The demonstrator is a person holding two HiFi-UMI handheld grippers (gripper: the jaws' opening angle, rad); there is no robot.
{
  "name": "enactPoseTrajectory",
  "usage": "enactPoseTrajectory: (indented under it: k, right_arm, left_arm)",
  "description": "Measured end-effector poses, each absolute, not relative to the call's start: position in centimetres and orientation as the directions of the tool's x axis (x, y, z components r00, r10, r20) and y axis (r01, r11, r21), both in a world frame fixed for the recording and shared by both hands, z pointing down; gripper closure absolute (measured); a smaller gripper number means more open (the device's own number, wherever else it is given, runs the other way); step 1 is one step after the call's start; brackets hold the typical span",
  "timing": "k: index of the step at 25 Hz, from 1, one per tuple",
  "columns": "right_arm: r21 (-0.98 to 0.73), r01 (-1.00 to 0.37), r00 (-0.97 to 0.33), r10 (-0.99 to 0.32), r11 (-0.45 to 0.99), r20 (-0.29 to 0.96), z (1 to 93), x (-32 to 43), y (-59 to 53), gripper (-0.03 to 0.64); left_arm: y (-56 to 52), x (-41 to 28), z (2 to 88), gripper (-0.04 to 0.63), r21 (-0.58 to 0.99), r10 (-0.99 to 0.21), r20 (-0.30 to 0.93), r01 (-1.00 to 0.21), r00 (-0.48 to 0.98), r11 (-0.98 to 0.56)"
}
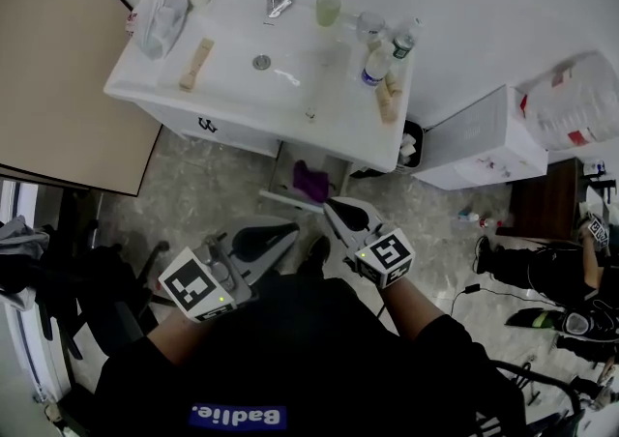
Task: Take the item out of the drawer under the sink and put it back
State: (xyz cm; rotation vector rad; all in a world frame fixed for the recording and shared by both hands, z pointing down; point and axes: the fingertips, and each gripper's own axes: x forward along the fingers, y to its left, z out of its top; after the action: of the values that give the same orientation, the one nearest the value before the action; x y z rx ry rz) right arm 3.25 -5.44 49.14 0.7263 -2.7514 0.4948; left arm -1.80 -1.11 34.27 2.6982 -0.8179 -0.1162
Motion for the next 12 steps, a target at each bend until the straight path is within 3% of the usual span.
enactPoseTrajectory:
  k: [12]
  right_arm:
    - [-0.333,-0.505,-0.823,-0.327,0.797,0.465,57.8,2.7,-8.6,0.598]
  left_arm:
    - [-2.6,-2.2,36.1,0.606,0.354,-0.569,0.062,-0.551,0.820,-0.755]
